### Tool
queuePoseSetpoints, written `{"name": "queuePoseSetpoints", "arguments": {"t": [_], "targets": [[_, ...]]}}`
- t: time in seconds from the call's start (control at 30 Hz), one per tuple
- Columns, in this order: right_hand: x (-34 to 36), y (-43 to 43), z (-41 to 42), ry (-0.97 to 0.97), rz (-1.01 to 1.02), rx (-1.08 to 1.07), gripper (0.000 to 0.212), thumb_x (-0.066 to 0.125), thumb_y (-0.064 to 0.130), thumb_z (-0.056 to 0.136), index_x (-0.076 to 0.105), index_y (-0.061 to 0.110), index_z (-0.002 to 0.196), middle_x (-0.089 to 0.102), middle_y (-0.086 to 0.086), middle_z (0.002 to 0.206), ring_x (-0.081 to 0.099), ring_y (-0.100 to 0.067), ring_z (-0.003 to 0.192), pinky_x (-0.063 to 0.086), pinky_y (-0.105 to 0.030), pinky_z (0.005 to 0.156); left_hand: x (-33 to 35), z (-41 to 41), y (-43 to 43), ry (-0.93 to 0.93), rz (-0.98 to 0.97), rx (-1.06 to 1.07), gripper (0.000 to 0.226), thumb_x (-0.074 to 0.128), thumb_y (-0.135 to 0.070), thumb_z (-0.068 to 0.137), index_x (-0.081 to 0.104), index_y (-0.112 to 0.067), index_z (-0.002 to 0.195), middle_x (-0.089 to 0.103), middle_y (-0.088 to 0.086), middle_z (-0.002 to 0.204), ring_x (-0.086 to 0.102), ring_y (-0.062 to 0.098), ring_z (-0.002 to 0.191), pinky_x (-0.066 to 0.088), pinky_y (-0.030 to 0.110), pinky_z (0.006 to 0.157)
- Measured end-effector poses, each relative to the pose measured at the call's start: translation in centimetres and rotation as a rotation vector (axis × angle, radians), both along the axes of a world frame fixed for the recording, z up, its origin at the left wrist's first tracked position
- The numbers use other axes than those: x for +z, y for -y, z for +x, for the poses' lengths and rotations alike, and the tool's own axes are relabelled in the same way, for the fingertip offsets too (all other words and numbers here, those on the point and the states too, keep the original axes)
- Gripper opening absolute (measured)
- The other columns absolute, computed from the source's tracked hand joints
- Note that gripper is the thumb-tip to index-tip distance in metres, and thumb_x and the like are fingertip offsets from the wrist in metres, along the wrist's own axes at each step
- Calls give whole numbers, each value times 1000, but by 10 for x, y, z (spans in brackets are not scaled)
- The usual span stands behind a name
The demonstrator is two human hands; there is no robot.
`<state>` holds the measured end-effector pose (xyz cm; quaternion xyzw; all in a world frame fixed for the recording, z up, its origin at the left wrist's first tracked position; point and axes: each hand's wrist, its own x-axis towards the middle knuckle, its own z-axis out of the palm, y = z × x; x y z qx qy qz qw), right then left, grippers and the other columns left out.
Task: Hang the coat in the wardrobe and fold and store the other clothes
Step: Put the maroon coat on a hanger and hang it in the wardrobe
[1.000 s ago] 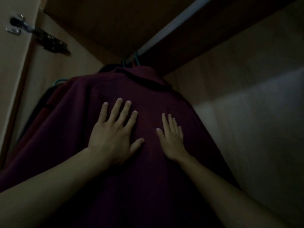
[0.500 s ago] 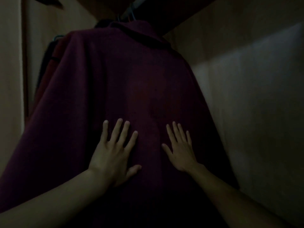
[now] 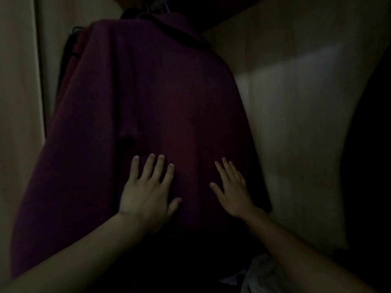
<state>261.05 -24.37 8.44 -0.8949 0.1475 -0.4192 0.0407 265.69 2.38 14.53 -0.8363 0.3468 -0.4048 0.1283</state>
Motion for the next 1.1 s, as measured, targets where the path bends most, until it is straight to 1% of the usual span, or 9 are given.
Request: {"name": "queuePoseSetpoints", "arguments": {"t": [0.1,0.2,0.33,0.43,0.57,0.67,0.77,0.97,1.1], "targets": [[3,-12,-22,6,-39,-43,67,27,55,102,-3,31,157,-10,4,165,-8,-15,152,1,-45,124,-2,-13,-5,-48,-45,-90,82,15,-68,94,-6,-20,157,-7,11,165,-12,31,151,-6,59,118],[8,-31,-46,15,-32,-86,69,25,59,100,-1,31,157,-8,4,165,-6,-16,152,4,-45,124,-6,-24,-15,-85,-102,-213,79,17,-67,95,-2,-20,157,-3,8,165,-9,30,152,-4,56,120],[12,-67,-81,2,-3,-147,78,20,68,92,4,29,158,-2,3,166,-1,-17,152,7,-45,123,-15,-32,-36,-152,-166,-385,77,21,-65,96,6,-20,157,5,7,165,1,27,152,7,49,122],[7,-99,-106,3,25,-216,75,27,63,95,7,28,158,1,3,166,1,-17,152,5,-43,123,-24,-36,-48,-212,-233,-518,76,26,-64,96,16,-19,156,16,7,164,11,26,151,14,44,122],[-5,-138,-137,-7,99,-324,69,32,57,101,7,27,158,5,2,165,4,-16,152,3,-40,122,-42,-38,-60,-374,-291,-689,73,31,-61,96,24,-18,155,23,6,162,17,24,149,21,41,119],[-14,-169,-162,-47,110,-403,73,29,61,98,10,24,158,9,-1,165,7,-19,152,7,-44,123,-55,-41,-66,-472,-293,-733,72,32,-60,97,24,-17,154,22,7,162,18,25,148,24,41,118],[-21,-208,-192,-114,98,-487,69,30,55,101,11,21,158,11,-2,165,9,-20,151,7,-43,122,-63,-50,-79,-533,-272,-770,70,34,-58,98,27,-16,153,24,7,161,21,25,146,28,42,116],[-9,-277,-246,-191,-2,-608,73,20,60,96,15,20,157,18,-4,163,14,-22,149,10,-46,121,-50,-77,-109,-492,-277,-856,68,39,-56,97,33,-14,151,30,8,158,29,26,143,31,44,112],[-6,-310,-283,-195,6,-620,67,28,56,102,16,20,157,21,-4,163,15,-23,149,15,-50,121,-45,-102,-127,-497,-277,-851,69,39,-57,97,34,-15,151,30,8,158,30,26,142,32,45,112]]}}
